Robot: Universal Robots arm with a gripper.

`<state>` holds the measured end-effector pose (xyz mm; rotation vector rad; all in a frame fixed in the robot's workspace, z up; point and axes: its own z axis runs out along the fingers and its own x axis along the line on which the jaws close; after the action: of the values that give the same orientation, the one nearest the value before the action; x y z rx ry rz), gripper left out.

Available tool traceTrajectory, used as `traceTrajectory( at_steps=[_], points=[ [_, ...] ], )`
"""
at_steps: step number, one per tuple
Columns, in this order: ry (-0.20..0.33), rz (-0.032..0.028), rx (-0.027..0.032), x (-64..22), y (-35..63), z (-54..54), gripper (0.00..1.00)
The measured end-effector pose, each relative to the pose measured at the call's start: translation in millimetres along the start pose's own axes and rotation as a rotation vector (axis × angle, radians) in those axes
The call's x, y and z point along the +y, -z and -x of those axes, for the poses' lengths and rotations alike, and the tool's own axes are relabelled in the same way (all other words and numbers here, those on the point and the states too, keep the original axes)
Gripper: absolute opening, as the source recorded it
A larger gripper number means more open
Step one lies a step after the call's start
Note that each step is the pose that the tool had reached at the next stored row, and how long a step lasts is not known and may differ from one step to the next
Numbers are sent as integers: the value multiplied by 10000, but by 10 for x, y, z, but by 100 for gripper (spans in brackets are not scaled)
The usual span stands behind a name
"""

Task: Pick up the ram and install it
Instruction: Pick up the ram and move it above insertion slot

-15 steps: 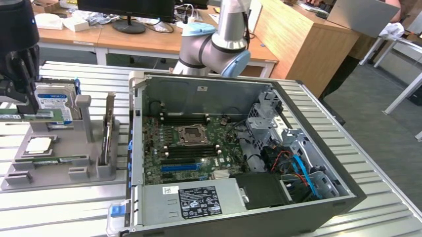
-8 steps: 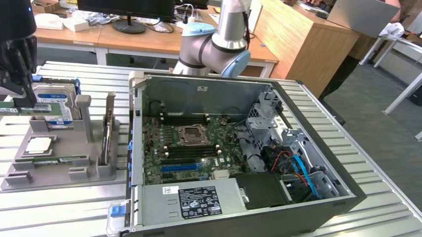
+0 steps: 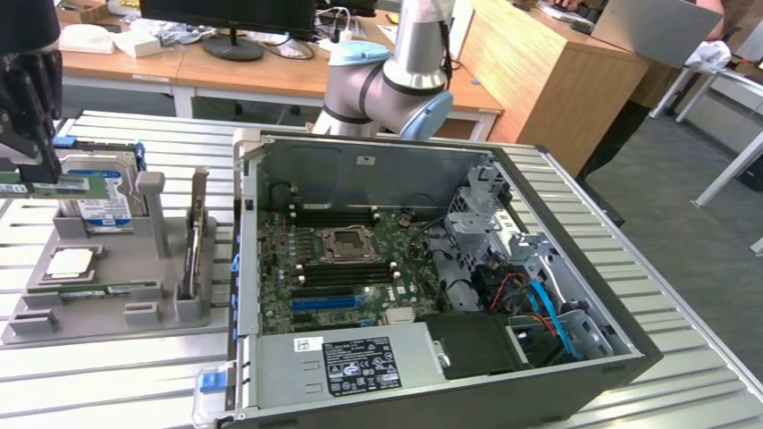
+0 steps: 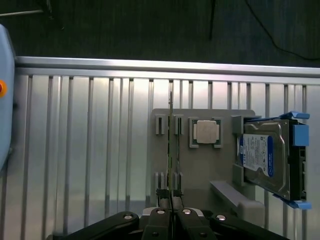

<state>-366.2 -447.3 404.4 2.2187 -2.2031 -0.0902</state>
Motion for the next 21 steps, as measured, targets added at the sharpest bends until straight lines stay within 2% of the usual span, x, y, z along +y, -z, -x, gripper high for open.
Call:
traceTrajectory(
  at_steps=[6, 21],
  points=[
    [0, -1, -1, 4, 80, 2, 11],
    [2, 1, 2, -13, 99, 2, 11]
  ],
)
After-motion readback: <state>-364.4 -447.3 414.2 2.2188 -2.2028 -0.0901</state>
